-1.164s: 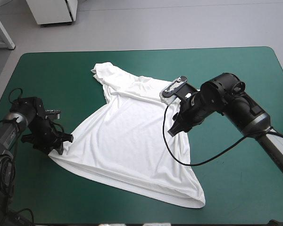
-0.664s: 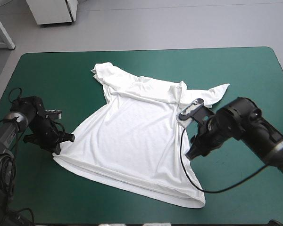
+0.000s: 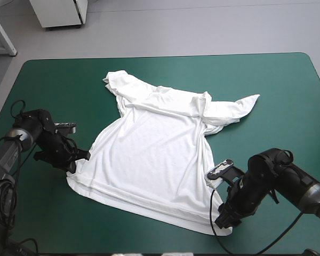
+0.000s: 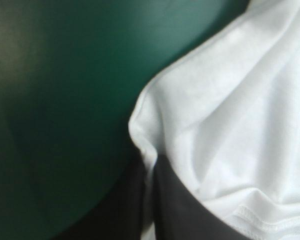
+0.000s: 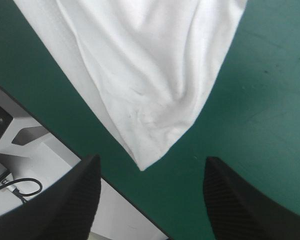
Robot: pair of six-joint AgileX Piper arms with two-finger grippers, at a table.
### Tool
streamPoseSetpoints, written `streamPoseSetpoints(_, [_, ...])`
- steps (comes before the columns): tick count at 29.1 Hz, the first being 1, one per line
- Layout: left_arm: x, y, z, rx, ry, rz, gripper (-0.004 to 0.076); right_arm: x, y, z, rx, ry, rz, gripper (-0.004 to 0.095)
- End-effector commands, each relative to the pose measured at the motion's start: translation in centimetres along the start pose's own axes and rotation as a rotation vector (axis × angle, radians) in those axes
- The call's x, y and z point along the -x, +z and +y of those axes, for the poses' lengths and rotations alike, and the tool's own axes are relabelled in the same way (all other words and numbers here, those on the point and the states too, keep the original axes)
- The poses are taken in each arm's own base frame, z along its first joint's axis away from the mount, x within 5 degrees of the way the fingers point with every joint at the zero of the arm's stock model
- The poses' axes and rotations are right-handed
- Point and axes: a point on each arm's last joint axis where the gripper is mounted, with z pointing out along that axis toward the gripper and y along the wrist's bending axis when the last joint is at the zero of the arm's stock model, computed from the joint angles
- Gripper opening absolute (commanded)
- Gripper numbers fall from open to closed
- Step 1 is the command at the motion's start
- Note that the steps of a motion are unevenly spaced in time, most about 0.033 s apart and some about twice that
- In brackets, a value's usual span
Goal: Fold the cloth
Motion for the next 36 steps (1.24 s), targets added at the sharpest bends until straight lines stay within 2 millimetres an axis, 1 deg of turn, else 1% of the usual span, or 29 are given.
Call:
streamPoseSetpoints(1, [-0.3,-2.1,-0.8,-0.008,0.01,-0.07,-0.0009,0.3,0.3,0.2,0.037,-0.008,0.006,0.0575])
streamPoseSetpoints(8, [-0.6,-2.8,-0.9,-0.004,0.014,-0.097,-0.0009,0.8,2.5,-0.5,0.033,-0.014,0.053,0.0575])
streamPoseSetpoints(10, [-0.7,-3.1,-1.0,-0.002,0.015,-0.108,-0.0009,1.3,3.1,-0.8,0.031,-0.018,0.058,0.0575])
streamPoseSetpoints(16, [-0.8,-3.2,-1.0,0.002,0.017,-0.111,-0.0009,2.0,5.1,-1.5,0.02,-0.026,0.137,0.0531])
streamPoseSetpoints(18, [-0.9,-3.4,-1.0,0.004,0.018,-0.12,-0.0009,2.1,5.9,-1.9,0.009,-0.03,0.174,0.0469])
streamPoseSetpoints(19, [-0.9,-3.5,-1.0,0.006,0.019,-0.124,-0.0009,2.2,6.2,-2.0,0.007,-0.028,0.19,0.0418])
streamPoseSetpoints(21, [-1.0,-3.7,-1.0,0.009,0.021,-0.129,-0.0009,2.2,6.7,-2.1,0.016,-0.035,0.21,0.0294])
streamPoseSetpoints(23, [-1.1,-4.0,-1.1,0.011,0.023,-0.141,-0.0009,2.1,7.0,-2.1,0.033,-0.028,0.219,0.0133])
streamPoseSetpoints(25, [-1.3,-4.3,-1.2,0.014,0.025,-0.154,-0.0009,2.1,7.1,-2.0,0.043,-0.027,0.221,0.0001])
streamPoseSetpoints(26, [-1.3,-4.5,-1.2,0.012,0.025,-0.16,-0.0009,2.1,7.1,-1.9,0.051,-0.022,0.218,-0.0014])
streamPoseSetpoints(33, [-1.9,-5.7,-1.6,0.013,0.026,-0.199,-0.0009,2.2,7.0,-1.2,0.12,0.011,0.215,-0.0016])
streamPoseSetpoints(36, [-2.5,-6.7,-1.9,0.007,0.026,-0.235,-0.0009,2.4,5.9,-1.0,0.113,-0.01,0.191,-0.0012])
